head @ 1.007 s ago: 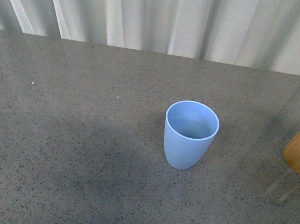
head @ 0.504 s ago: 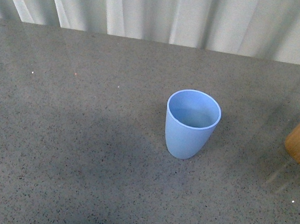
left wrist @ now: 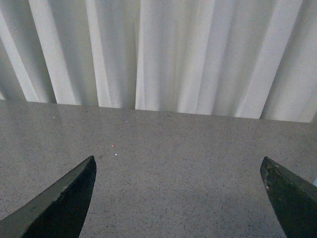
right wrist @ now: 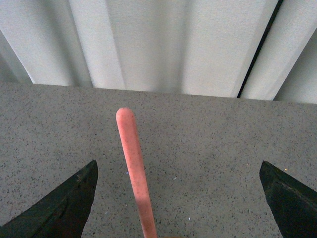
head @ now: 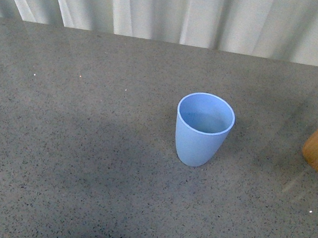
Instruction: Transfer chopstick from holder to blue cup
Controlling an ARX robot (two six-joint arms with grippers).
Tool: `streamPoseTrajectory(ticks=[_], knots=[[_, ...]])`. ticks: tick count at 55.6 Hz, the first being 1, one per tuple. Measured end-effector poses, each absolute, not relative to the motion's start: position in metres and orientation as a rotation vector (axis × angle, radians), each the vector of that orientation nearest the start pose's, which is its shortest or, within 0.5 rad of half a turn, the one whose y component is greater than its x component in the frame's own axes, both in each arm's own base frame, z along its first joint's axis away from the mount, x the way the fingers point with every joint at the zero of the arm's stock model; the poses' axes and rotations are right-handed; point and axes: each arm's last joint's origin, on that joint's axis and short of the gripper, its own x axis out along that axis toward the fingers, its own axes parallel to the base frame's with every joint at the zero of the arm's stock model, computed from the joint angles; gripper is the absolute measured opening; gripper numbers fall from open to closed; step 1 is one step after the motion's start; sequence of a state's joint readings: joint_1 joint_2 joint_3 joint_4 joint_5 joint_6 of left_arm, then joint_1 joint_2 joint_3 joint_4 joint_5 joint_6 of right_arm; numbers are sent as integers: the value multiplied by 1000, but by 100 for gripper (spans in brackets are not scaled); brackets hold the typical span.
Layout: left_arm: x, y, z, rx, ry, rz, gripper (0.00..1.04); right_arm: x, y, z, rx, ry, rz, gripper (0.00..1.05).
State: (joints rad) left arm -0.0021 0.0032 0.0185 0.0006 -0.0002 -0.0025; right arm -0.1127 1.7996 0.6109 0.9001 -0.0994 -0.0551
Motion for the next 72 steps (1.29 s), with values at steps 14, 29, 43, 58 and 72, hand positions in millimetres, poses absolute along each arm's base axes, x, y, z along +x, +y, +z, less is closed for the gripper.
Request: streamPoseTrajectory(ticks=[14, 29, 43, 58, 72], knots=[[97, 0, 170, -2, -16, -2, 98, 330, -30, 124, -25, 289, 6, 60], [97, 0, 170, -2, -16, -2, 98, 331, -25, 123, -17, 280, 22, 12], [97, 0, 170, -2, -16, -2, 98, 327, -22, 124, -16, 268, 36, 2], [97, 0, 170, -2, -16, -2, 98, 305, -6, 146, -95, 151, 83, 2], [97, 0, 170, -2, -16, -2, 98, 295, 7, 184, -173, 1, 80, 2]])
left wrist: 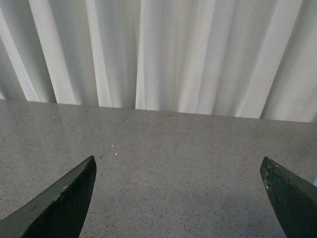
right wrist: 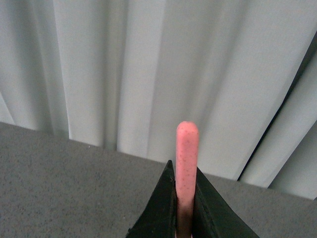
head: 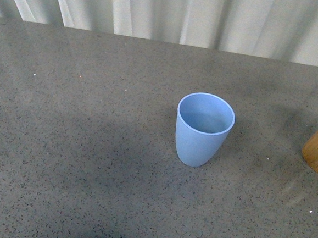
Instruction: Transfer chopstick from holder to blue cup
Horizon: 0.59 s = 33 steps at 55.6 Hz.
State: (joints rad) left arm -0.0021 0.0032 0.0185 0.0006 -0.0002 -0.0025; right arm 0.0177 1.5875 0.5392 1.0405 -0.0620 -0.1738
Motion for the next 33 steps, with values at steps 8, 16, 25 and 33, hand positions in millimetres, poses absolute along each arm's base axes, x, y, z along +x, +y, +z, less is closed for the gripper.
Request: streamPoseTrajectory(ticks=[8, 16, 25, 33], knots=[[97, 0, 170, -2, -16, -2, 98, 290, 18, 210, -205, -104, 78, 2], [97, 0, 170, -2, -16, -2, 98, 285, 40, 249, -173, -228, 119, 2], [97, 0, 170, -2, -16, -2, 98, 280, 87, 277, -3, -232, 283, 2], [97, 0, 170, -2, -16, -2, 98, 279, 118, 260, 123, -134, 372, 2]])
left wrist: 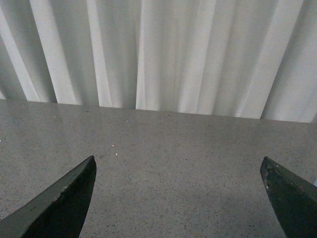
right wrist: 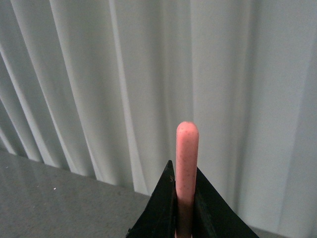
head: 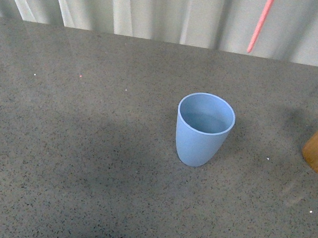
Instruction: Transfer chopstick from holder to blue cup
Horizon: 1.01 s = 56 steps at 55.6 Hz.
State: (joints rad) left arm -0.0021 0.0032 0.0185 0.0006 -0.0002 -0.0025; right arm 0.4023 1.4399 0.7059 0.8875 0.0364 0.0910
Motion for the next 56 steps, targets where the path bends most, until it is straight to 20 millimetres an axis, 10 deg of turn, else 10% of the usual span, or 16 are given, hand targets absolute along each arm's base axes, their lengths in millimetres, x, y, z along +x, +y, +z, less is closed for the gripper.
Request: streamPoseTrajectory(ticks=[56], knots=[[97, 0, 170, -2, -16, -2, 98, 288, 152, 148, 32, 69, 450, 2]])
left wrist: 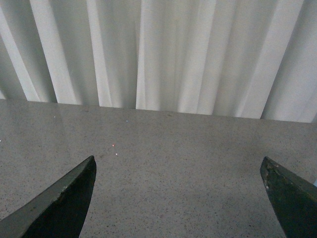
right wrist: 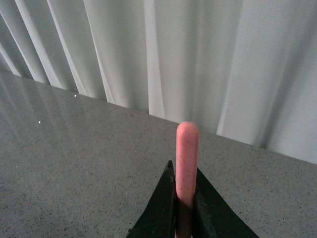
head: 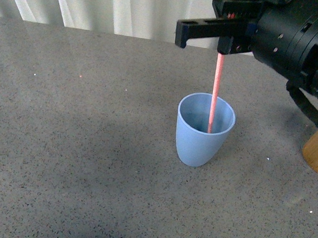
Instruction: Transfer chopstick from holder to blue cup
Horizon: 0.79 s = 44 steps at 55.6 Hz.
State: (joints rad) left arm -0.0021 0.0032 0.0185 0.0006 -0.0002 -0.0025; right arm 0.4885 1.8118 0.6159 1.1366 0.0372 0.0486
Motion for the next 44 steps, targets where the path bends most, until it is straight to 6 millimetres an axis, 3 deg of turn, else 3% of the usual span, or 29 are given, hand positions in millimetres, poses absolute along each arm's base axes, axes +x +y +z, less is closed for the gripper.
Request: streamPoseTrajectory(ticks=[9, 26, 34, 38, 44], knots=[[97, 0, 170, -2, -16, -2, 98, 288, 154, 137, 12, 94, 442, 3], [97, 0, 170, -2, -16, -2, 98, 285, 157, 141, 27, 111, 439, 57], [97, 0, 170, -2, -16, -2, 98, 279, 158, 162, 35, 83, 437, 80], [97, 0, 170, -2, -16, -2, 98, 273, 154, 184, 47, 56, 408, 97], [97, 0, 170, -2, -16, -2, 98, 263, 137, 213, 89, 31, 311, 95]])
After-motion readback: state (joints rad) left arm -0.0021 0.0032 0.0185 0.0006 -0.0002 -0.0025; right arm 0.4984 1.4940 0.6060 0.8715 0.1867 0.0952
